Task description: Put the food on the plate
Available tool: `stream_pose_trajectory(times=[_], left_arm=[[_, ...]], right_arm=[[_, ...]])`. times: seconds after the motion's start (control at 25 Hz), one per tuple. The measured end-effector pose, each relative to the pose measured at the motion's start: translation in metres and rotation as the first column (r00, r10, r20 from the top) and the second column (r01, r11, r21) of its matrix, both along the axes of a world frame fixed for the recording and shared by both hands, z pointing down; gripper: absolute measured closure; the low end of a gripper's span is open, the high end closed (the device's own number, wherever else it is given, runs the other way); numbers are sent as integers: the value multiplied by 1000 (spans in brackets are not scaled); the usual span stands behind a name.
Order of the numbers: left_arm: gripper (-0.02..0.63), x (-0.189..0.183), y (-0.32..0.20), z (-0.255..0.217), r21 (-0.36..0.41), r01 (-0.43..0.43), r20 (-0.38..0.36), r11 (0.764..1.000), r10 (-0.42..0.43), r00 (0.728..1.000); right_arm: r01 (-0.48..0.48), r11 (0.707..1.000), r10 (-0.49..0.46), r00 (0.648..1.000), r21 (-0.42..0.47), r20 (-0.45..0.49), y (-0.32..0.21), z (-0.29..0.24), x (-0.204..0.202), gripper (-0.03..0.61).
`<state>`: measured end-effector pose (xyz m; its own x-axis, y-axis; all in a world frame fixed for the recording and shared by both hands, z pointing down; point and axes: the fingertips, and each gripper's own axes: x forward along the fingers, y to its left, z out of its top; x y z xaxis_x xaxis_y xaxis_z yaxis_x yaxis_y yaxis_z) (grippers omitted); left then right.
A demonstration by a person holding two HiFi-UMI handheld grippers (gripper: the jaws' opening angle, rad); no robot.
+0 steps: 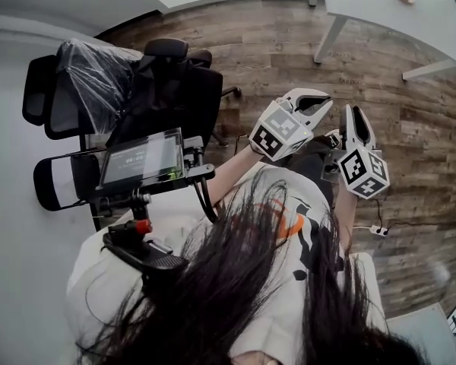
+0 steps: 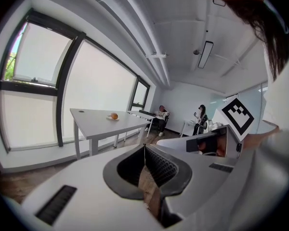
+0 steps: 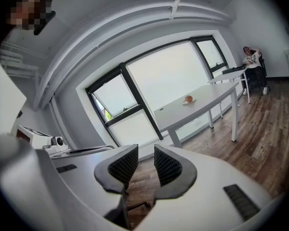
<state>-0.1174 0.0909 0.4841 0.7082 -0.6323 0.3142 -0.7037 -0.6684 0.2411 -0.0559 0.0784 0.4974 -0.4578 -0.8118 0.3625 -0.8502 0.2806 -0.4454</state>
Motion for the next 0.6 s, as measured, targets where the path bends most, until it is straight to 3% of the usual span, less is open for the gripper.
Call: stream_pose_trajectory(times=[0.6], left_arm=[[607,14,7,-7,22,-54,-31,998,54,998]], right_arm=[[-47,999,48,997,23,-59,21,-12,16,468]])
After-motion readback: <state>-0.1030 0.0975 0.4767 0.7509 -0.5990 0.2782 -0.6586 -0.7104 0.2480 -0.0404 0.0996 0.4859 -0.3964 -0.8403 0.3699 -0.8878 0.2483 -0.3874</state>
